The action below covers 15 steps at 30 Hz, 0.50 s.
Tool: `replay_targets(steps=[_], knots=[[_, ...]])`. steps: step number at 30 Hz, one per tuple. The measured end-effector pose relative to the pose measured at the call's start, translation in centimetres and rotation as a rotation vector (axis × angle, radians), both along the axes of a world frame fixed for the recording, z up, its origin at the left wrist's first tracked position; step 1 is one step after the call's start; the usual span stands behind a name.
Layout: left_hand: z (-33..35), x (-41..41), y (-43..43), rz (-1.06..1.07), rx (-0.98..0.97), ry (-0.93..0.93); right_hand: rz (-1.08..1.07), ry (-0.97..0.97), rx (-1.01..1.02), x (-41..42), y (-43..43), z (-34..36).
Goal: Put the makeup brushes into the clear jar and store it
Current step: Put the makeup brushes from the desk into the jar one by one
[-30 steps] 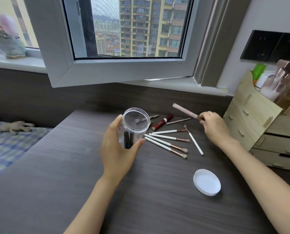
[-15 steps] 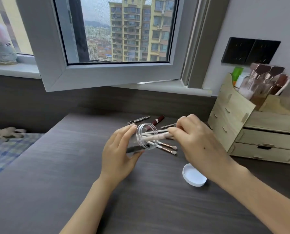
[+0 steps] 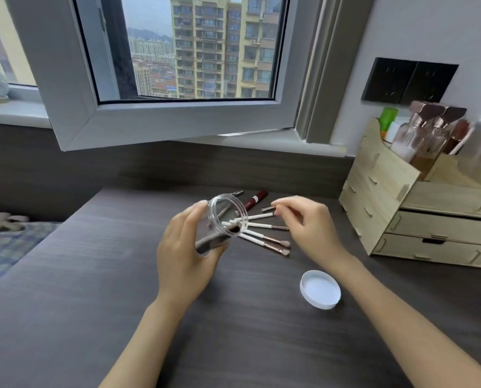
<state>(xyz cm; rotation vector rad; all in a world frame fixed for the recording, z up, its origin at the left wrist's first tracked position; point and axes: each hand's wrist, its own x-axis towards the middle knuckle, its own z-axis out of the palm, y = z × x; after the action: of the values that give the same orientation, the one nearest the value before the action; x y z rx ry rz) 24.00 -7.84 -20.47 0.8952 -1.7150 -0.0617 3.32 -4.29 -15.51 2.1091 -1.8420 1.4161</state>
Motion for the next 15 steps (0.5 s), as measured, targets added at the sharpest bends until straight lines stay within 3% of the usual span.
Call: replay_targets(steps=[5, 9, 15], knots=[[0.3, 0.8, -0.7, 0.141, 0.183, 0.229, -0.125, 0.411, 0.338, -2.0, -9.7, -2.0], [0.2, 1.2, -1.1, 0.157, 0.224, 0.275, -0.179, 0.735, 0.519, -1.9, -15.0, -2.7], [0.2, 1.1, -1.3, 0.159, 0.214, 0.271, -0.264, 1.216, 0.56, -1.8, -17.8, -3.7]])
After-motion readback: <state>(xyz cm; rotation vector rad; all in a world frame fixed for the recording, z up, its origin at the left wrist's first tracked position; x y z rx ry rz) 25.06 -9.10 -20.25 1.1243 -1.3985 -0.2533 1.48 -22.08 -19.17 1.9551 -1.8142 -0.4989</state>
